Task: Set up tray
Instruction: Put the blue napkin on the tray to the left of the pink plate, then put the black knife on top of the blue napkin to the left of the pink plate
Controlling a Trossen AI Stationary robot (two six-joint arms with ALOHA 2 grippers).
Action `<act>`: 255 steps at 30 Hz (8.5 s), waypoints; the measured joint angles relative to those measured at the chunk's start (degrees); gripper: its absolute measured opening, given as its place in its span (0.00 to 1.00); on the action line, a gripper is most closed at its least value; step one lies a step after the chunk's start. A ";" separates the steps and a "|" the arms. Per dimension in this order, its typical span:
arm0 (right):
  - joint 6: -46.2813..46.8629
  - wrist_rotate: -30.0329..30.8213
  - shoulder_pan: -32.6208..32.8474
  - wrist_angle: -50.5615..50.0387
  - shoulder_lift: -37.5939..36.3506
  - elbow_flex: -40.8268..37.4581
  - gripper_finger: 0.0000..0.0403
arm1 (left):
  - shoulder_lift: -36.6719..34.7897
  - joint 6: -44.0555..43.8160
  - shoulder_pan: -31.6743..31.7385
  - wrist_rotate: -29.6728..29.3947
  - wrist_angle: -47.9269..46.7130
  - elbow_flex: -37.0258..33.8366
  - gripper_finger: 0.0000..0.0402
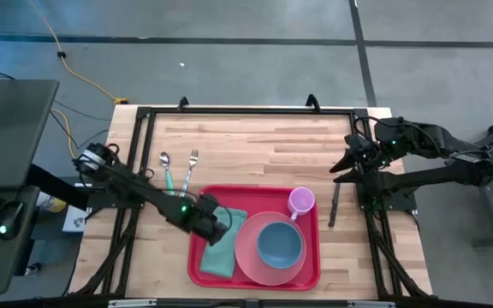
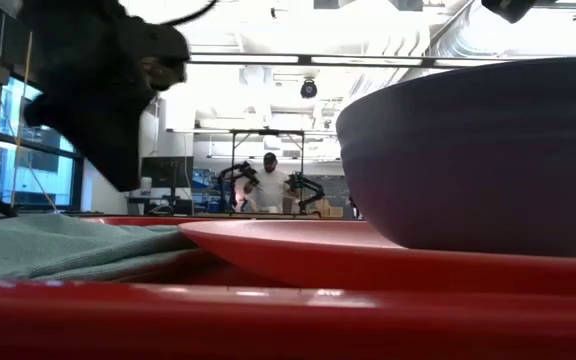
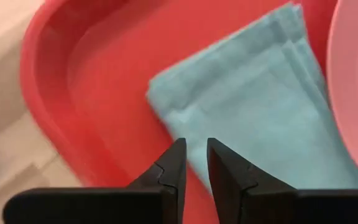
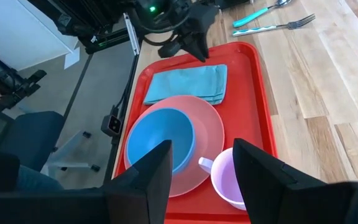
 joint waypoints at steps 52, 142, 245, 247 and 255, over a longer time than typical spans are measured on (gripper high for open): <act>-0.84 -0.33 0.02 -0.05 0.01 0.04 0.37 | 0.79 3.38 9.80 14.55 9.08 -6.13 0.33; 34.67 26.20 -7.53 -29.53 -0.26 -0.02 0.37 | -25.12 90.84 6.41 -22.50 -0.54 28.25 0.29; 92.34 12.70 19.27 17.46 14.03 -45.04 0.16 | -45.16 106.16 6.41 -23.17 -11.09 28.26 0.29; 92.19 12.80 19.27 17.49 14.03 -45.03 0.14 | -45.18 106.16 6.41 -23.17 -11.10 28.26 0.29; 91.51 13.54 19.27 17.98 14.03 -45.05 0.07 | -45.18 106.16 6.41 -23.17 -11.11 28.26 0.29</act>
